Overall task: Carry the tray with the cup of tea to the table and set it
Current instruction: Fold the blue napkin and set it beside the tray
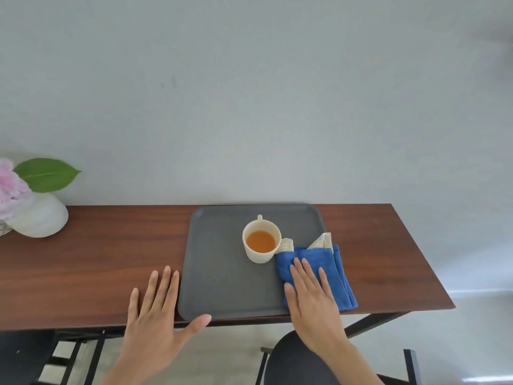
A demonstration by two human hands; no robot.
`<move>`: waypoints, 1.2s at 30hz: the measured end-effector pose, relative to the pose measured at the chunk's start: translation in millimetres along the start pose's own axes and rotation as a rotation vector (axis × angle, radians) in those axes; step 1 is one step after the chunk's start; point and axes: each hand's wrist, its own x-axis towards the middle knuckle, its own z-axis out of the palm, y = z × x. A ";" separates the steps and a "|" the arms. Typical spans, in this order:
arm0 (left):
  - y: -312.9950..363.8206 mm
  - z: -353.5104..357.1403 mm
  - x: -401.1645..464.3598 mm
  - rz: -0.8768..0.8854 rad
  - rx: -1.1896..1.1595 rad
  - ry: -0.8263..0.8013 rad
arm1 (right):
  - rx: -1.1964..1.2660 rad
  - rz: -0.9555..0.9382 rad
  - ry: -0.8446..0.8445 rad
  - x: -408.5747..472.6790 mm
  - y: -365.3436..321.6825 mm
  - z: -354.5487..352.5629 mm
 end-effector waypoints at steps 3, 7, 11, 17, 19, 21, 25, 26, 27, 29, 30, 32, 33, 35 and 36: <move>-0.8 -4.6 7.5 0.056 -0.045 0.002 | -0.006 0.006 -0.024 -2.8 1.9 1.7; 2.3 -10.4 23.4 0.095 -0.024 -0.027 | -0.099 -0.034 -0.099 4.1 15.6 -10.8; 4.4 -11.6 31.2 0.115 -0.013 -0.039 | -0.181 -0.078 -0.207 12.8 21.5 -11.6; 1.9 -14.9 36.5 0.126 -0.030 -0.059 | -0.180 -0.080 -0.189 33.4 23.6 -5.7; 2.1 -16.0 37.8 0.135 -0.034 -0.059 | -0.186 -0.091 -0.180 45.8 26.4 -4.4; 1.2 -15.9 39.1 0.139 -0.048 -0.060 | -0.185 -0.099 -0.170 59.3 29.0 -3.7; -1.6 -13.4 40.0 0.145 -0.055 -0.058 | -0.180 -0.097 -0.162 89.7 32.0 -5.3; -2.2 -13.0 39.8 0.145 -0.055 -0.059 | -0.178 -0.098 -0.164 97.9 32.2 -6.1; -2.3 -12.9 39.8 0.147 -0.053 -0.060 | -0.173 -0.100 -0.168 105.8 32.6 -7.4; -2.5 -13.0 39.2 0.156 -0.047 -0.059 | -0.160 -0.110 -0.179 119.9 34.1 -10.7; -2.6 -13.0 38.7 0.158 -0.044 -0.059 | -0.157 -0.118 -0.186 125.9 35.2 -12.1; -2.2 -12.9 38.6 0.161 -0.039 -0.059 | -0.157 -0.126 -0.196 135.0 38.8 -14.9; -2.3 -13.0 38.7 0.163 -0.036 -0.058 | -0.155 -0.127 -0.199 138.8 40.2 -16.1; -3.4 -13.7 38.1 0.173 -0.025 -0.061 | -0.150 -0.132 -0.210 145.3 40.4 -18.0; -4.2 -14.0 37.7 0.180 -0.020 -0.062 | -0.146 -0.136 -0.215 147.8 39.4 -18.6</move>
